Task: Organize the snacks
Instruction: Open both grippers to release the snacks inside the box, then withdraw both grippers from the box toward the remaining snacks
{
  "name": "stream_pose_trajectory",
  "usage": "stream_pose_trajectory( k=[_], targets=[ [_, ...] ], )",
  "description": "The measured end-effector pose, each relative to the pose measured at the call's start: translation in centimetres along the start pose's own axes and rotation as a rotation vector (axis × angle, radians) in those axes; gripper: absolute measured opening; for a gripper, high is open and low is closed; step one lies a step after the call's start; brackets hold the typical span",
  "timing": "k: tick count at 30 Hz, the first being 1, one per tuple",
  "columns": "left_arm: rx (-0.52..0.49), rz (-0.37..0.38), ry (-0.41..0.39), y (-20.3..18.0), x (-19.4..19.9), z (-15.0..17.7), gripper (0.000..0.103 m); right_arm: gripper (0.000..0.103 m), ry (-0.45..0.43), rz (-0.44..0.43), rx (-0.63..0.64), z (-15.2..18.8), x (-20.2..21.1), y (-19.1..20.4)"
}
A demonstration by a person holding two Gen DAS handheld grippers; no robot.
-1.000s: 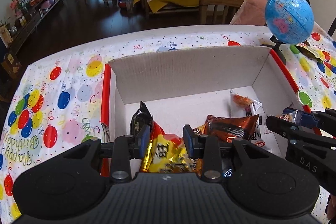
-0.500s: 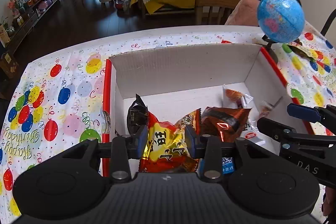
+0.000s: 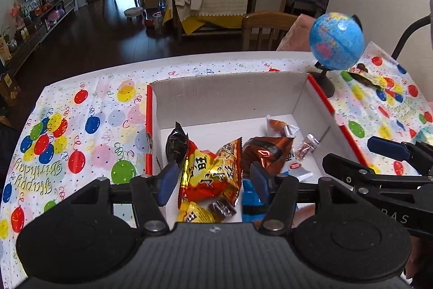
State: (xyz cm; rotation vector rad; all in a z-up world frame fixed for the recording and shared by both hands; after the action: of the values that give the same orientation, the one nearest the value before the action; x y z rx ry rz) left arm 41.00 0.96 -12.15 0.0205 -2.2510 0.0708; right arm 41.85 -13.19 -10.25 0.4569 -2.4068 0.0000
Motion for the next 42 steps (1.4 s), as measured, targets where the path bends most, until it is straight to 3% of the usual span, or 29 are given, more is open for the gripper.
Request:
stream_pose_trajectory(
  k=[13,23,42],
  targets=[
    [-0.002,0.032,-0.068,0.3,6.0,1.9,0.064,0.089,-0.062,0.006,-0.008,0.7,5.0,1.9],
    [-0.019,0.065,-0.105,0.4,9.7,4.3,0.069,0.102,-0.113,0.002,-0.012,2.1,8.8,3.6],
    [0.028,0.107,-0.082,1.3,12.2,10.7,0.07,0.103,-0.082,0.025,0.013,7.3,13.3,6.4]
  ],
)
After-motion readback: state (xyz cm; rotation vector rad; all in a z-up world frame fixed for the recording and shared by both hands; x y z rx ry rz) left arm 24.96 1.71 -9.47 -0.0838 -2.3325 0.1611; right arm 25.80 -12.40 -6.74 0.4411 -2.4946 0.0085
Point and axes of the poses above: each gripper's, at about its wrist camera, not at the fingertips, and x roughly against the way its jaws point, y to its left, z to its underside, the point moved 10 cm from there along -x, roughly the way its jaws point, and after that the axes turned 1 degree about y, right-handed, at the moved point
